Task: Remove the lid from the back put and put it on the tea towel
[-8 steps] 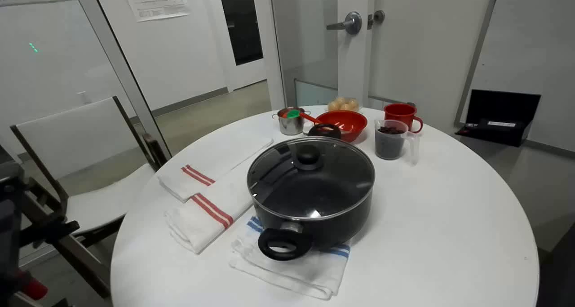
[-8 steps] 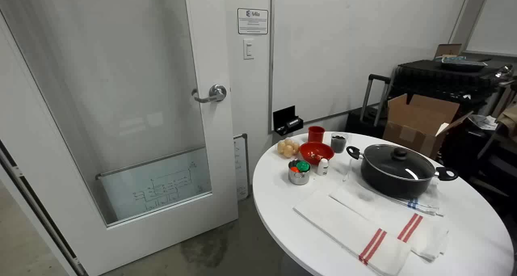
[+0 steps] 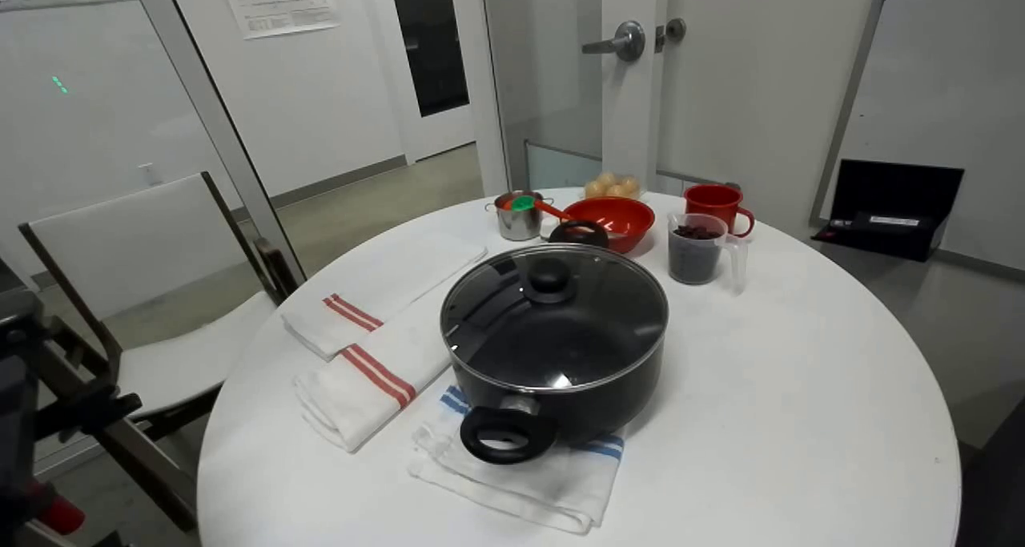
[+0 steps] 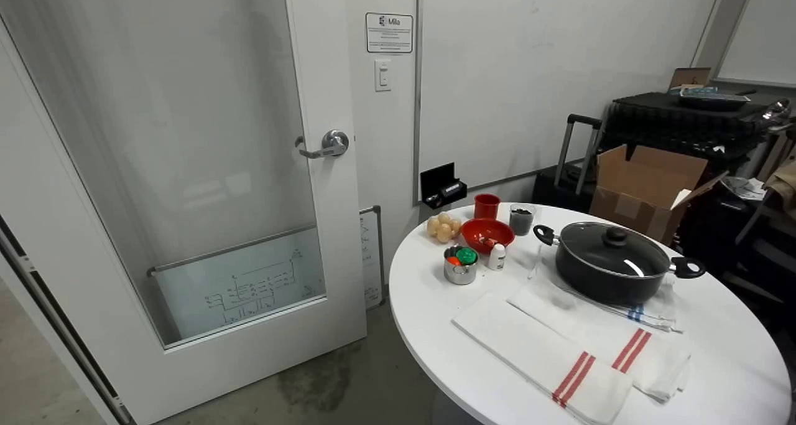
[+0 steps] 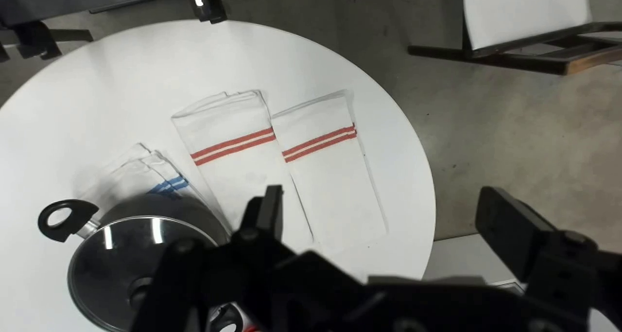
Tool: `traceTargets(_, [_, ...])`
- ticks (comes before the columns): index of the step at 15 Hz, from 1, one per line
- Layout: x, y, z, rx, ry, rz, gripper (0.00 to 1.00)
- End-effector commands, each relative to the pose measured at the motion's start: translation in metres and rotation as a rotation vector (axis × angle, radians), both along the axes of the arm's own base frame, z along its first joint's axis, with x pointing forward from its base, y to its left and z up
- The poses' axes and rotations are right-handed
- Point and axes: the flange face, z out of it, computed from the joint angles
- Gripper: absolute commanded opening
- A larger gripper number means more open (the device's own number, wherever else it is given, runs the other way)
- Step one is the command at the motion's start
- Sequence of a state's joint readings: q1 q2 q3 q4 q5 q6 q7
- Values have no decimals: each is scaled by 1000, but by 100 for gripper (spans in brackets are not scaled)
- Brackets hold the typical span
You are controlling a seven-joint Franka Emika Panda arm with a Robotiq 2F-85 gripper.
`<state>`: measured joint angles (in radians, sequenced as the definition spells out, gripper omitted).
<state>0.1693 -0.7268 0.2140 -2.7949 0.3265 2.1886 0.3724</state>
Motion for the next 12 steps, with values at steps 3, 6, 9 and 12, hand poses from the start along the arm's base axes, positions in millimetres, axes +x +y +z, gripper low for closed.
traceTargets(3, [7,-4,-1,-12,4,8,100])
traceTargets(6, [24,-18,-15,-55,27,-7,100])
traceTargets(9, [47,-41,-36,-109,61,-38,100])
traceTargets(12, [77,-73,-66,-180,81,-58,100])
